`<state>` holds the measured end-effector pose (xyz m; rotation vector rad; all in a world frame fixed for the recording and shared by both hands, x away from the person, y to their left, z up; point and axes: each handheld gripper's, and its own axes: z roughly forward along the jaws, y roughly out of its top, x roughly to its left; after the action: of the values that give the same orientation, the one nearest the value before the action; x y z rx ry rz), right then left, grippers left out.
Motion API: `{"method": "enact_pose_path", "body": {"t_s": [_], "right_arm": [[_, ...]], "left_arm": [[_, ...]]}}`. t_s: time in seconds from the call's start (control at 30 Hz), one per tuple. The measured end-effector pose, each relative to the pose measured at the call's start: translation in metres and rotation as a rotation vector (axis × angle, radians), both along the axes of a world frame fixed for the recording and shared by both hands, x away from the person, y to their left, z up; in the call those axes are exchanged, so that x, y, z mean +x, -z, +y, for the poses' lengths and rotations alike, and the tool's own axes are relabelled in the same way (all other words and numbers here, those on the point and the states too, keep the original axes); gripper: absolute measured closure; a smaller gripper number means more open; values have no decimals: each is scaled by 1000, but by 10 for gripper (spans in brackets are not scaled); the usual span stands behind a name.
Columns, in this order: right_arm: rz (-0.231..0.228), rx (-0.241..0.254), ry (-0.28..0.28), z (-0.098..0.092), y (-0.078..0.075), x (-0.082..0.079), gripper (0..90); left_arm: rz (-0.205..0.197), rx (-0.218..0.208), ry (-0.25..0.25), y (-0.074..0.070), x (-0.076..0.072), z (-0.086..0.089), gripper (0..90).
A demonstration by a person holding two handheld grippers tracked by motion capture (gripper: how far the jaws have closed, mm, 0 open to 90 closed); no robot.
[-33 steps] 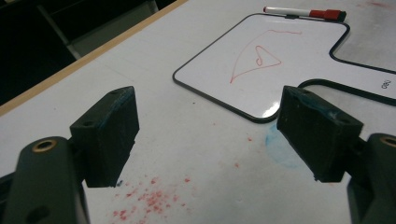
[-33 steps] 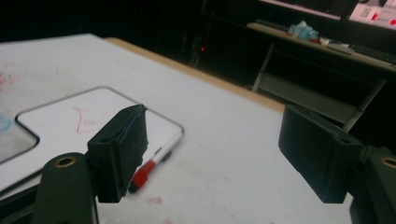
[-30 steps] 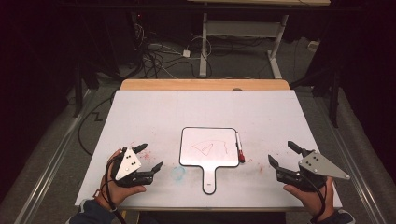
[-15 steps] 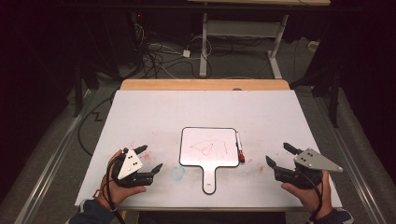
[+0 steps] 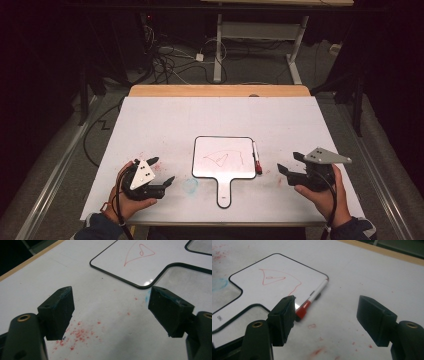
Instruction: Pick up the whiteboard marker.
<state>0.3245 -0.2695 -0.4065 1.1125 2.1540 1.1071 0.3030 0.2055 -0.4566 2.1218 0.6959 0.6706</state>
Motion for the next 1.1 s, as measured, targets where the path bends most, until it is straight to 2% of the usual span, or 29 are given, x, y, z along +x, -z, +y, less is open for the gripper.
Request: {"method": "enact_pose_path", "body": {"t_s": [0.07, 0.1, 0.13, 0.17, 0.2, 0.23, 0.37, 0.57, 0.67, 0.77, 0.97, 1.1], "right_arm": [[16, 3, -2, 2, 0, 5, 323], [54, 22, 5, 5, 0, 15, 326], [68, 27, 7, 6, 0, 19, 331], [68, 27, 7, 6, 0, 19, 331], [85, 27, 9, 7, 1, 24, 332], [122, 28, 15, 11, 3, 32, 336], [177, 11, 25, 20, 9, 45, 358], [215, -5, 31, 28, 15, 57, 379], [250, -18, 34, 32, 20, 64, 413], [266, -24, 31, 37, 24, 67, 437], [318, -40, 20, 44, 37, 74, 486], [333, -39, 15, 46, 41, 77, 505]], "left_arm": [[-4, 8, 2, 0, 0, -1, 199], [-5, 8, 2, 0, 0, -1, 199], [-5, 8, 2, 0, 0, -1, 199], [-4, 9, 2, 0, 0, -1, 199], [-6, 11, -1, 1, 0, -1, 199], [-5, 14, -2, 1, 0, -1, 199], [-6, 23, -3, 2, 0, -2, 199], [-9, 30, 0, 2, -1, -2, 199], [-7, 35, -4, 2, -1, -1, 199], [0, 34, -5, 3, 0, -2, 199], [-4, 62, -7, 5, -1, -4, 200], [-4, 78, -3, 5, -1, -6, 202]]}}
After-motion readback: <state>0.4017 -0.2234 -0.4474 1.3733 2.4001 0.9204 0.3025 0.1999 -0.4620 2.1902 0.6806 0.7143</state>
